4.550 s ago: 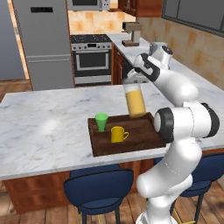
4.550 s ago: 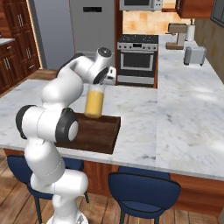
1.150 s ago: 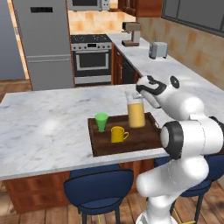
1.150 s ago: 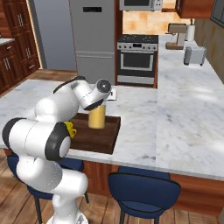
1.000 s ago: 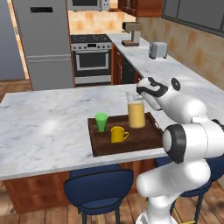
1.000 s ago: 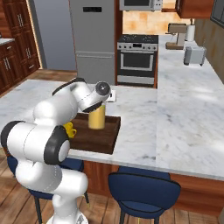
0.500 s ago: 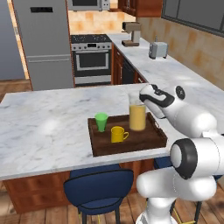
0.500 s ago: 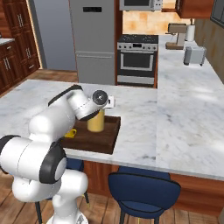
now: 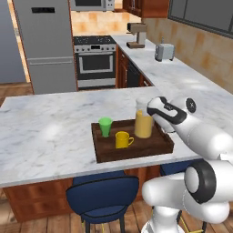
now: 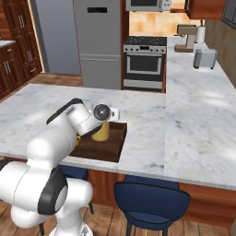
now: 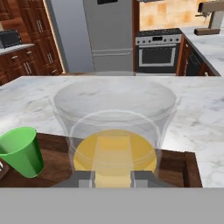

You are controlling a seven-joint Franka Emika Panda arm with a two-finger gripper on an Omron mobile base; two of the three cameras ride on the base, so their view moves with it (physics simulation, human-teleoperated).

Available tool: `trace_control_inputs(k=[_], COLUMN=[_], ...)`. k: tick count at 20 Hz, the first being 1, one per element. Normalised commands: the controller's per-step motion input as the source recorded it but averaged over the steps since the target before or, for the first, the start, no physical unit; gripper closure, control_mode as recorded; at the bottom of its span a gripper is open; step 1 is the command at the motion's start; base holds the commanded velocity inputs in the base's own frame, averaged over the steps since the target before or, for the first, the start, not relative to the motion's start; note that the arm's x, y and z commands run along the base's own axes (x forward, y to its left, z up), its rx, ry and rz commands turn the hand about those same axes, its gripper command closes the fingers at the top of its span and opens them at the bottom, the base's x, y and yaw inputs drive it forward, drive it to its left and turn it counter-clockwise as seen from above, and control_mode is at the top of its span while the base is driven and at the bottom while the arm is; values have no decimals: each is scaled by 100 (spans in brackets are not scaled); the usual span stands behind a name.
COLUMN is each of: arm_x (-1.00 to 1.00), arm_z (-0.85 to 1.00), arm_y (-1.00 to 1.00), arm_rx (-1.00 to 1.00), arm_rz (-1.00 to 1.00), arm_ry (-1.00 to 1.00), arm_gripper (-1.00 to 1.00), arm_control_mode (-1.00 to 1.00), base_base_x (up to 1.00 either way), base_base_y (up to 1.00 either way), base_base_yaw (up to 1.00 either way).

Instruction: There is a tray on the dining counter. Grab the cup, mug, and pitcher and place them on the tray. The pitcher may be placed next to the tray if it cannot fit the tray.

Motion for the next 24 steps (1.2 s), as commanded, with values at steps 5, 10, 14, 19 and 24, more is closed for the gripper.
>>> trace_control_inputs(k=[5,10,14,19,24], arm_x=[-2,0,0,0,0], arm_z=[0,0,0,0,0], arm_y=[0,0,0,0,0], arm_rx=[0,0,0,0,0], arm_rz=[0,0,0,0,0], arm_ry=[0,0,0,0,0], arm_gripper=[100,100,-100,-100,-100], arm_control_mode=[-100,-100,-100,-100,-100], base_base_x=[0,0,0,0,0], base_base_y=[0,0,0,0,0], base_base_yaw=[0,0,0,0,0])
